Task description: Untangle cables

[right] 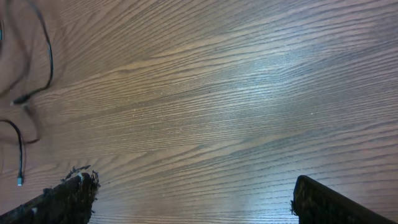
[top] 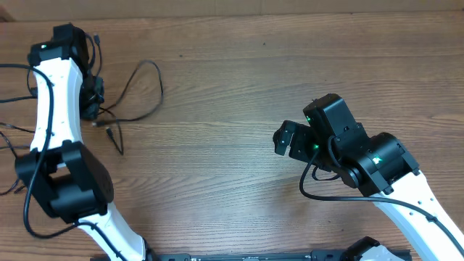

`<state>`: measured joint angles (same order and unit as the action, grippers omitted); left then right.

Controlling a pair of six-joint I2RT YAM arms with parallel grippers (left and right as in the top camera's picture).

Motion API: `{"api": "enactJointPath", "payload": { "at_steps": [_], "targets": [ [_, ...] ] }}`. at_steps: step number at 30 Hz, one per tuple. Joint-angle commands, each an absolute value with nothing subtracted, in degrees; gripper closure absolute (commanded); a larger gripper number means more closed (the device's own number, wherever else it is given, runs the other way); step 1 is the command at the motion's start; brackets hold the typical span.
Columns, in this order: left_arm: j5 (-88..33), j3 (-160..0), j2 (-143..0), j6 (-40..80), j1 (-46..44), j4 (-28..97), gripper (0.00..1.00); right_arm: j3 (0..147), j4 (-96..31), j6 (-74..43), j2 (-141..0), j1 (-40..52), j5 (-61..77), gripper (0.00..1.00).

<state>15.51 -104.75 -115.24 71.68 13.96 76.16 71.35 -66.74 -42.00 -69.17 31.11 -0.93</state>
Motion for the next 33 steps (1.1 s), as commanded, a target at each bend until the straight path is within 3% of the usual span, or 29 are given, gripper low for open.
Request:
{"api": "enactJointPath", "payload": {
  "at_steps": [1,10,25,33],
  "targets": [
    [17.7,-105.2,-117.6,67.0,14.0,76.0,0.0,72.4,-66.5,-42.0,-69.1,30.9,-1.8,0.0],
    [13.1,-108.9,-110.5,52.0,14.2,74.8,0.0,72.4,-66.5,-42.0,-69.1,30.9,-1.8,0.0],
    [10.2,-109.1,-82.4,46.6,14.2,85.2,0.0,72.4,-66.5,-42.0,-69.1,30.9,-1.8,0.0],
    [-5.5,-105.8,-70.1,35.8,14.2,84.9,0.0,72.4,-66.5,-42.0,-69.1,30.9,-1.8,0.0]
  ]
}}
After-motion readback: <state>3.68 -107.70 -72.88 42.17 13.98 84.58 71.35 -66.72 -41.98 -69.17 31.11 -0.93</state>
